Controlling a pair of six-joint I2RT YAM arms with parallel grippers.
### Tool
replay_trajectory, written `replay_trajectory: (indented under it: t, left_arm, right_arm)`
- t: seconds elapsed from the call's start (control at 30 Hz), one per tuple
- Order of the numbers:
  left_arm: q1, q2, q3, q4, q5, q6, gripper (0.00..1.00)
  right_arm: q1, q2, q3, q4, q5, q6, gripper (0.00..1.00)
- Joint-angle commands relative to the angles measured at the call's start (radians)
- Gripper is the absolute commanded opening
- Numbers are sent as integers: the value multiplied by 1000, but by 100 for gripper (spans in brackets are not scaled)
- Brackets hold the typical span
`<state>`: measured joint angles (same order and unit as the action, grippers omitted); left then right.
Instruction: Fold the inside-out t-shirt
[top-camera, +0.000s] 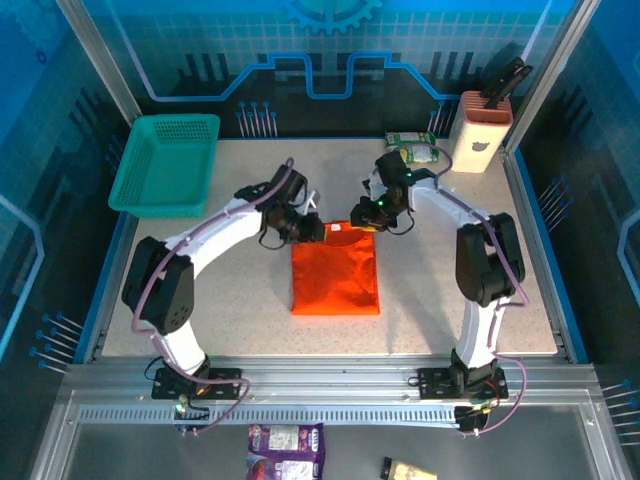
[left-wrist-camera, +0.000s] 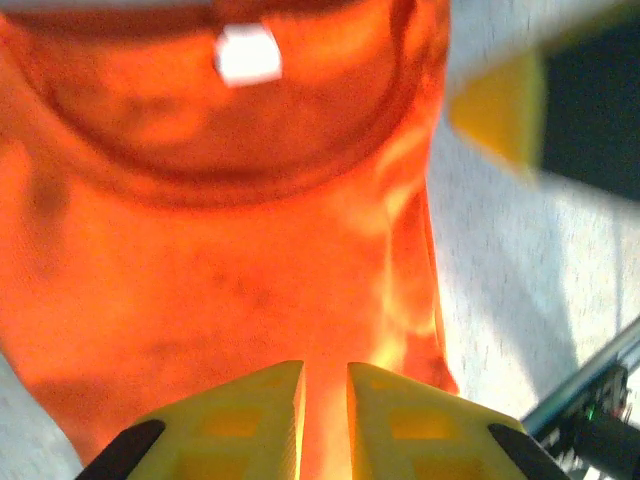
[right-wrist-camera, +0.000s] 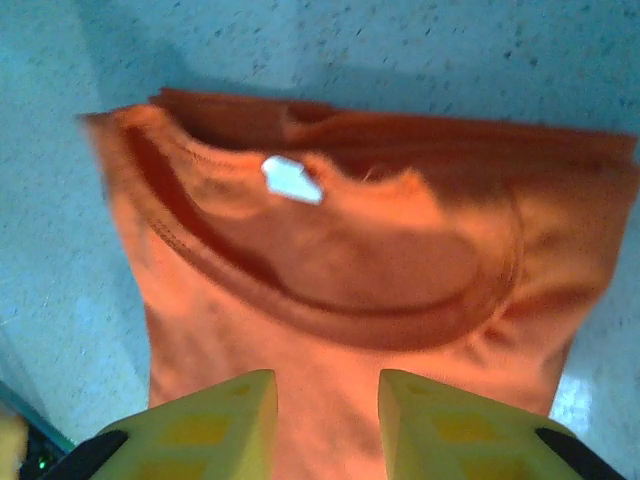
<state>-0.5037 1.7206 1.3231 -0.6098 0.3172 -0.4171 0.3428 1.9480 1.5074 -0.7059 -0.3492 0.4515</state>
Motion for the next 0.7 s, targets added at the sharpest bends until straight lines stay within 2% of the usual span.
replay_trajectory:
  t: [0.0, 0.13, 0.27, 0.47, 0.67]
  left_arm:
    - [-37, -55, -108, -61, -96, -89, 19]
    - [-42, -102, -168, -47, -156, -123, 20]
    - [-72, -110, -182, -7, -69, -153, 20]
    - [-193, -58, -276, 77, 26, -178, 19]
    - [-268, -7, -381, 125, 45, -202, 16]
  right_arm:
    - [-26, 81, 60, -19, -39, -27, 33]
    - [-38, 135, 99, -9, -60, -33, 33]
    - [-53, 177, 123, 0, -71, -31, 33]
    - [-86, 255, 120, 61, -65, 4, 32]
    - [-95, 314, 152, 41, 6, 14, 32]
